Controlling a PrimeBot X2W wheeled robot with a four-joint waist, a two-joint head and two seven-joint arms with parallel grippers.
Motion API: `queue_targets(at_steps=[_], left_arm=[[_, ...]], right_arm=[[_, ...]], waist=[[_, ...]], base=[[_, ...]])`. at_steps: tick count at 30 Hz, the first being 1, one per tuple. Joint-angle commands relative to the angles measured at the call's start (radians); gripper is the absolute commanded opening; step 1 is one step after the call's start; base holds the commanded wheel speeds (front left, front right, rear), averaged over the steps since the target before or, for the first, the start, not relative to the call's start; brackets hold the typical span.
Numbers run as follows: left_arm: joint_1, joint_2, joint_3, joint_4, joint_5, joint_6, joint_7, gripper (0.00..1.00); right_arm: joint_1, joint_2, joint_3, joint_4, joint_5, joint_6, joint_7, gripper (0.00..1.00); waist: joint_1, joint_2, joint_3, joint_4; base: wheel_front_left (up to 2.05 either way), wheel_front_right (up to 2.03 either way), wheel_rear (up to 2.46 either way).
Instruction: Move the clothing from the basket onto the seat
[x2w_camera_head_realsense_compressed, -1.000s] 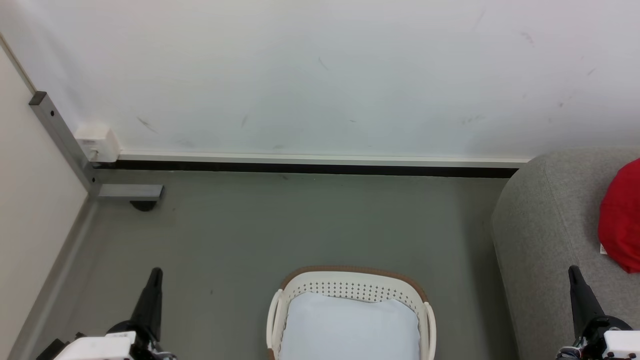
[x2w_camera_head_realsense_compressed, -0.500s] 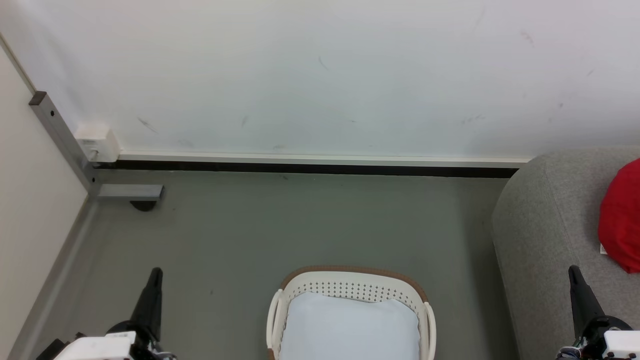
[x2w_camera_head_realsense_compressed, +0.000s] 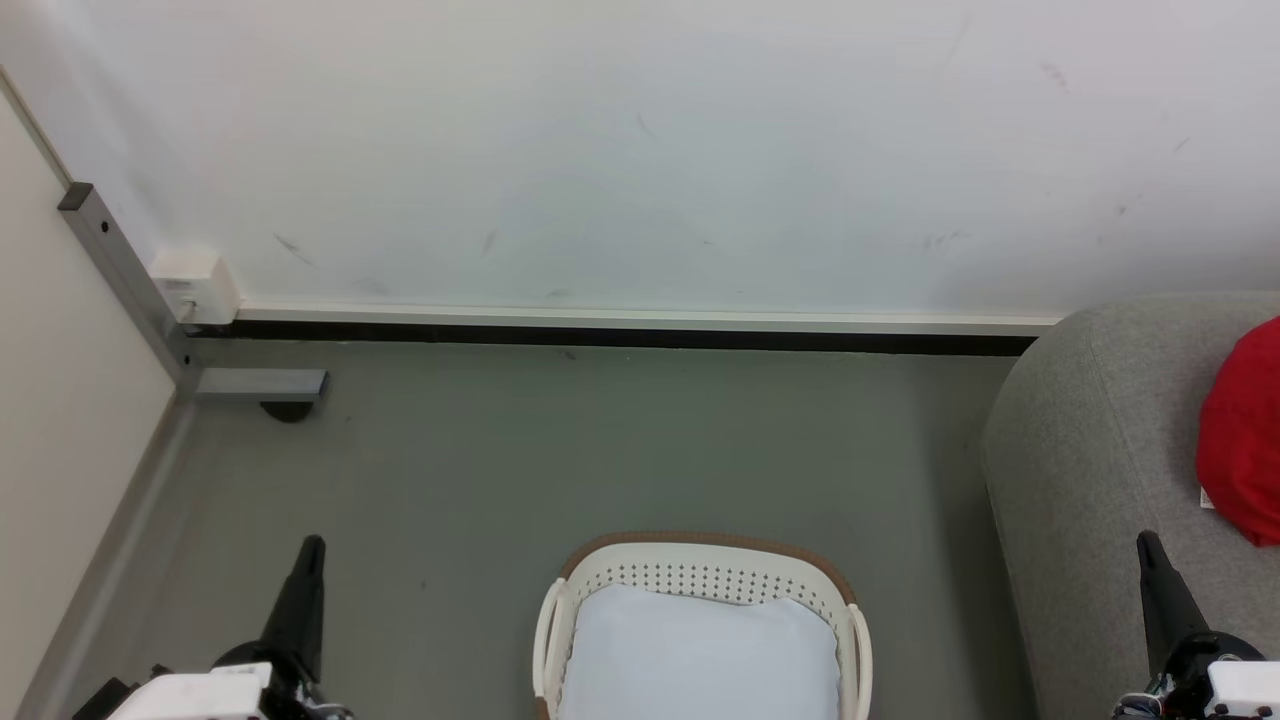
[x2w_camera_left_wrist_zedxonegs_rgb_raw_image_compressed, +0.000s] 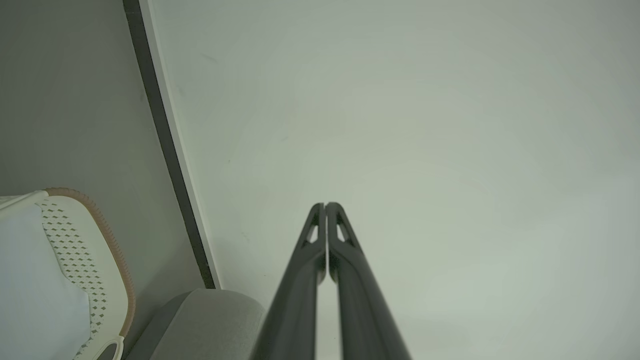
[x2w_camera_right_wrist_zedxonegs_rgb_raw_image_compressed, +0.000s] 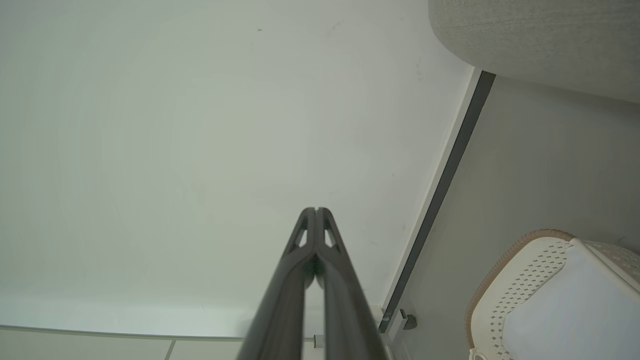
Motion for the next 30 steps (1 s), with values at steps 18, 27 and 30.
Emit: queue_targets(at_steps=[18,27,30], left_arm=[[-0.008,0.002,0.001,-0.004,-0.013,0.001,0.003,0.0],[-0.008,0.002,0.001,-0.004,-0.013,0.001,0.003,0.0],[-0.008,0.002,0.001,-0.004,-0.013,0.001,0.003,0.0]], right_arm=[[-0.013,0.001,-0.005,0.003,-0.009,-0.002,0.003,0.0],[-0.013,0.001,-0.005,0.003,-0.009,-0.002,0.003,0.0],[-0.013,0.001,-0.005,0.003,-0.01,-0.002,0.004,0.0]], waist=[[0.0,0.0,0.0,0.0],[0.0,0.0,0.0,0.0],[0.0,0.0,0.0,0.0]], base=[[0.0,0.0,0.0],[0.0,0.0,0.0],[0.0,0.0,0.0]])
